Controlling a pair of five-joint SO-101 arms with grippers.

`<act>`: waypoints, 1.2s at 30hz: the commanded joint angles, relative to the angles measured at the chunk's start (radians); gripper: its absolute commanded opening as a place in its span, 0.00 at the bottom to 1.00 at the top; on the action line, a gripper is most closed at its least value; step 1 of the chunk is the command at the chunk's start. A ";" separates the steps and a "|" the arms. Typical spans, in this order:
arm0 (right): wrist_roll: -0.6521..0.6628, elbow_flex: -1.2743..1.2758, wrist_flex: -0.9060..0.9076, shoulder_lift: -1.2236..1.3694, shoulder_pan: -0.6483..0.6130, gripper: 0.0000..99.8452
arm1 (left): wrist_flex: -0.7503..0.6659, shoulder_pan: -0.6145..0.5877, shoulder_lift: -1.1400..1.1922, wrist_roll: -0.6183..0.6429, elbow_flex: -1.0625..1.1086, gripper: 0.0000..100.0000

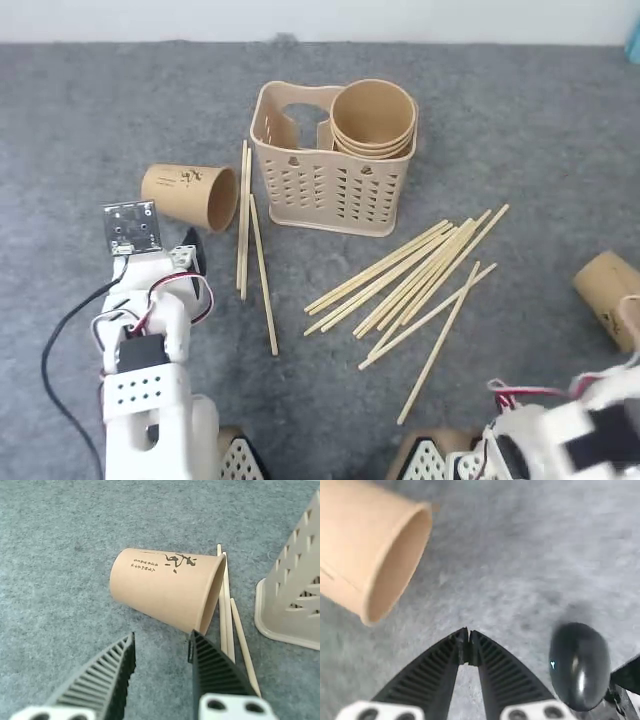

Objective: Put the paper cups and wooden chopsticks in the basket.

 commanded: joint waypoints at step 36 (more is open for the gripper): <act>-0.764 -0.167 -0.621 0.298 -0.714 0.01 | -0.025 0.003 -0.021 -0.014 -0.005 0.17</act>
